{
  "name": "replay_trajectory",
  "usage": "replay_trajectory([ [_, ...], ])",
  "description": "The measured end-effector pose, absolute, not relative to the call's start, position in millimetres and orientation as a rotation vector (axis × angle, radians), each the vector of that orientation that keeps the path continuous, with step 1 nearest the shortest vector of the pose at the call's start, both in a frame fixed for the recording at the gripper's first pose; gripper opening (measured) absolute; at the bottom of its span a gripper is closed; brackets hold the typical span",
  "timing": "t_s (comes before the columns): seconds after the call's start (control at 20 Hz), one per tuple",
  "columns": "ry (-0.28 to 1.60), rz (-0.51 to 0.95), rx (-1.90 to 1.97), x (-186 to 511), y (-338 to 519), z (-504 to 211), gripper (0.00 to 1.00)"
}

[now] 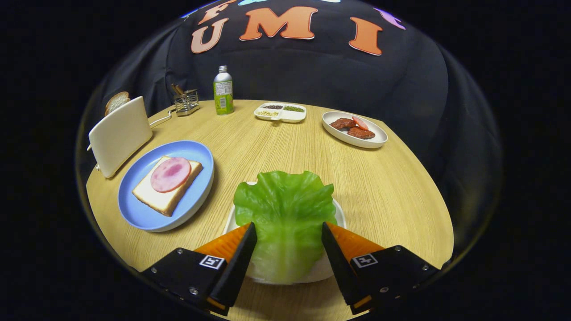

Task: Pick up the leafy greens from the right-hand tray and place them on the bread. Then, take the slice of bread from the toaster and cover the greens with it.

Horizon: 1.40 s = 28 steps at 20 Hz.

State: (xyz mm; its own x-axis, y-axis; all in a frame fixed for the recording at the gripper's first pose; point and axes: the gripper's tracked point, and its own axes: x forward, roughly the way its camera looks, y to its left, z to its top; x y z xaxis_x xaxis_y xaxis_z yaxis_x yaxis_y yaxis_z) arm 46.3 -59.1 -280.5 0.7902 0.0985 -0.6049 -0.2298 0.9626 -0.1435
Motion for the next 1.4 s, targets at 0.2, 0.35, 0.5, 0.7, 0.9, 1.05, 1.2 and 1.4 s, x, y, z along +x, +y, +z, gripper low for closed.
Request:
replay_trajectory([
  [0.2, 0.659, 0.202, -0.187, 46, -53, -283, 0.73],
  [0.35, 0.672, 0.209, -0.159, 46, -51, -284, 0.60],
  [0.5, 0.678, 0.187, -0.158, 47, -55, -284, 0.48],
  [0.7, 0.675, 0.181, -0.183, 48, -56, -284, 0.18],
  [0.9, 0.678, 0.182, -0.234, 50, -57, -280, 0.02],
  [1.05, 0.662, 0.172, -0.251, 53, -58, -269, 0.01],
  [1.2, 0.651, 0.160, -0.222, 54, -57, -259, 0.01],
  [1.4, 0.631, 0.153, -0.205, 55, -54, -245, 0.01],
])
